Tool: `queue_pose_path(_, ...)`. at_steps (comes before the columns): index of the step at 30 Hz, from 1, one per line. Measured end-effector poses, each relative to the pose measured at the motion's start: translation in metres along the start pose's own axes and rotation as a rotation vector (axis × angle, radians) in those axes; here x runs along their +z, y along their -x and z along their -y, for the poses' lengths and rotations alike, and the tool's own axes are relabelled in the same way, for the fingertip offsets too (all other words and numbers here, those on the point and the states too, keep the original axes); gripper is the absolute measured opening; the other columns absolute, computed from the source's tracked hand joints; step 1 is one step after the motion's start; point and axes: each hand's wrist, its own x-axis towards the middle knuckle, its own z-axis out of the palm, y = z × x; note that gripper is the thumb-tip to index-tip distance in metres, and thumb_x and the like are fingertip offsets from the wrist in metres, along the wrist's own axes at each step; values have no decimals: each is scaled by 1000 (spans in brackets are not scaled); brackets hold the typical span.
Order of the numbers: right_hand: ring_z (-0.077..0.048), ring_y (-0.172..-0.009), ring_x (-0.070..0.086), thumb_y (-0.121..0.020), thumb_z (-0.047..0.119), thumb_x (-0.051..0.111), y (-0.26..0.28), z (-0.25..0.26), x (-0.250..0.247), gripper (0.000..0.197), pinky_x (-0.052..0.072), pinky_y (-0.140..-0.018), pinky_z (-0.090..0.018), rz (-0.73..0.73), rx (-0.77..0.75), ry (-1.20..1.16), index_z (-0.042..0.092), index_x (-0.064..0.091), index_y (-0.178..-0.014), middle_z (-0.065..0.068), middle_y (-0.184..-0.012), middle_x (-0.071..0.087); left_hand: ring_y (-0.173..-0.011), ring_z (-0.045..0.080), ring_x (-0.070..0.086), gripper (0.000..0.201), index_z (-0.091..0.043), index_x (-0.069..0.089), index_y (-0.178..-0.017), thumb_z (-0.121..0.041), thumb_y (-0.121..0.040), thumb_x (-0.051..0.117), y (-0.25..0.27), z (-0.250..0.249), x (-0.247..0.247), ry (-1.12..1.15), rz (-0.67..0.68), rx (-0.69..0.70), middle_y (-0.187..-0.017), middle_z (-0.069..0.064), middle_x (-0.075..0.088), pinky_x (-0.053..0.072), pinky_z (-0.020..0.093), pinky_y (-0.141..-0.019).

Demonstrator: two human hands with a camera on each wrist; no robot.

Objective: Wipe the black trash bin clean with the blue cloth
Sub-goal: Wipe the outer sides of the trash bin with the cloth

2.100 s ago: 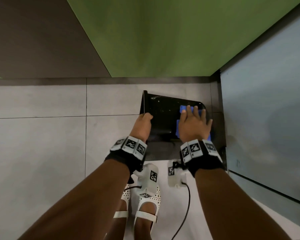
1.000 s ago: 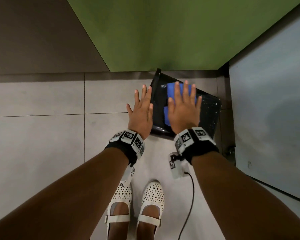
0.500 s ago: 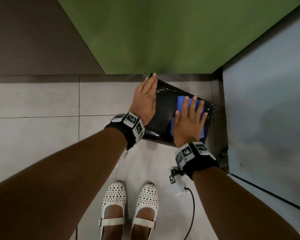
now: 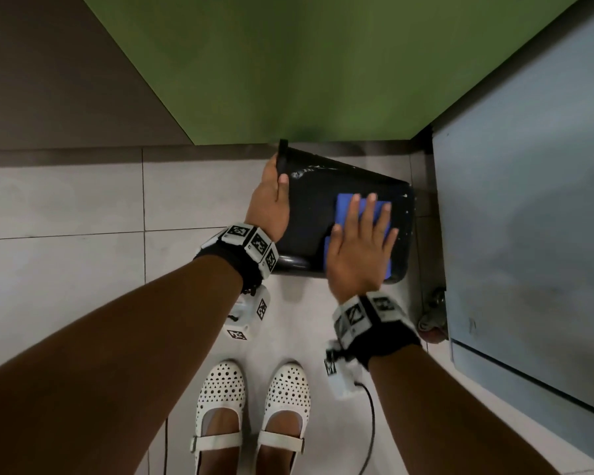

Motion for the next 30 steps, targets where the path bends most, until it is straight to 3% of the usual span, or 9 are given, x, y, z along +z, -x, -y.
queue_pose_path(3, -33, -140, 23, -94, 33, 25, 28, 20, 8, 53, 17, -109, -52, 15, -252, 52, 14, 28, -144, -12, -151, 30, -128, 27, 44, 49, -11, 24, -144, -23, -96, 28, -2, 3, 0, 58, 40, 7, -143, 13, 42, 31, 24, -108)
queue_pose_path(5, -33, -138, 29, -93, 33, 26, 22, 35, 5, 52, 25, -108, -53, 65, -311, 63, 14, 34, -142, -11, -148, 36, -125, 27, 47, 46, -12, 25, -143, -22, -98, 28, -3, 4, -1, 115, 64, -58, -140, 14, 45, 35, 35, -110)
queue_pose_path(8, -30, -143, 15, -97, 32, 20, -16, 50, -4, 52, 16, -113, -51, 49, -306, 31, 18, 22, -147, -6, -155, 22, -129, 24, 44, 45, -12, 26, -144, -15, -99, 29, -5, 6, -2, 164, 69, -127, -142, 13, 44, 31, 37, -114)
queue_pose_path(12, -26, -144, -9, -101, 33, 18, -71, 57, -20, 52, -1, -116, -48, 97, -101, -30, 21, 1, -149, -1, -158, -2, -135, 23, 37, 45, -6, 28, -142, -12, -98, 31, -4, 7, -3, 168, 48, -76, -146, 12, 38, 25, 35, -116)
queue_pose_path(17, -26, -144, -10, -100, 35, 25, -28, 67, -8, 58, -4, -117, -48, 82, -180, -38, 18, -2, -148, -4, -158, -6, -132, 23, 41, 48, -15, 29, -142, -25, -95, 30, -4, 0, -2, 279, 67, -131, -144, 11, 42, 29, 39, -115)
queue_pose_path(21, -29, -142, 3, -93, 42, 46, 35, 57, 12, 71, 1, -111, -48, 78, -260, 28, 12, 11, -146, -11, -155, 11, -134, 23, 39, 48, -25, 25, -143, -31, -95, 28, 3, 5, -4, 291, 121, -201, -146, 8, 39, 29, 43, -115)
queue_pose_path(24, -25, -141, -12, -98, 41, 35, 18, 54, 5, 66, -4, -113, -47, 139, -298, 65, 16, -4, -145, -5, -154, -9, -129, 23, 45, 49, -26, 27, -142, -32, -94, 28, 5, 2, -4, 264, 99, -195, -142, 9, 45, 33, 43, -113)
queue_pose_path(27, -24, -144, -12, -101, 35, 19, -22, 51, -11, 55, -7, -114, -47, 116, -250, 20, 21, -3, -148, -3, -157, -8, -124, 26, 50, 53, -18, 27, -144, -32, -92, 26, 6, 1, -4, 97, 72, -83, -139, 12, 49, 35, 30, -109)
queue_pose_path(30, -26, -144, -9, -100, 37, 20, -50, 29, -19, 57, -5, -114, -49, 59, -140, 18, 22, -6, -148, -5, -158, -6, -122, 29, 51, 50, -14, 19, -146, -23, -98, 28, 9, 0, -6, -74, 64, -12, -141, 12, 46, 38, 22, -96)
